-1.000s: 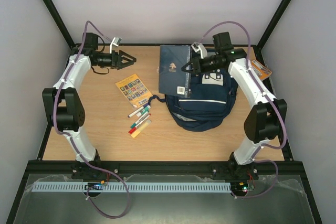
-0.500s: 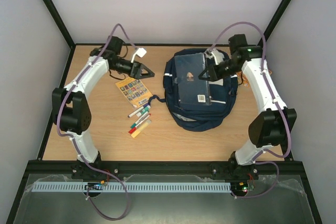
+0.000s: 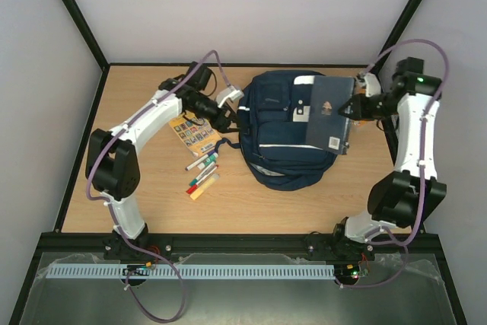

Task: Pack the student bag
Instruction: Place the book in the student bag.

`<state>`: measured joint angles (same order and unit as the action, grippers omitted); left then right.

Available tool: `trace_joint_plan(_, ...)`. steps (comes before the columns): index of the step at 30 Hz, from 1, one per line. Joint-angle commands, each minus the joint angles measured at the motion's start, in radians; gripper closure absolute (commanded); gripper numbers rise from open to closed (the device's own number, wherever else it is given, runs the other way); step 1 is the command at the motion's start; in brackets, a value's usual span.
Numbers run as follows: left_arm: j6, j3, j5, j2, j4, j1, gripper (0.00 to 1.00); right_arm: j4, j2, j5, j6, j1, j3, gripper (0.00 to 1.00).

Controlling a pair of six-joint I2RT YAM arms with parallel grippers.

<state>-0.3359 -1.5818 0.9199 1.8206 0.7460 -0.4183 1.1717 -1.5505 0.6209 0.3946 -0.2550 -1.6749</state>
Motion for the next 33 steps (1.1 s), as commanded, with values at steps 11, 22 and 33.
trace_joint_plan(11,-0.098,0.084,-0.209,-0.076,-0.004,-0.243,0.34,0.116,0.242,-0.605,0.173,-0.124,0.040,0.99)
trace_joint_plan(22,-0.141,0.130,-0.318,-0.112,0.052,-0.244,0.33,0.115,0.247,-0.613,0.258,-0.124,0.235,0.99)
trace_joint_plan(33,-0.107,0.173,-0.317,-0.096,0.025,-0.244,0.33,-0.045,0.136,-0.675,0.112,-0.124,0.393,0.99)
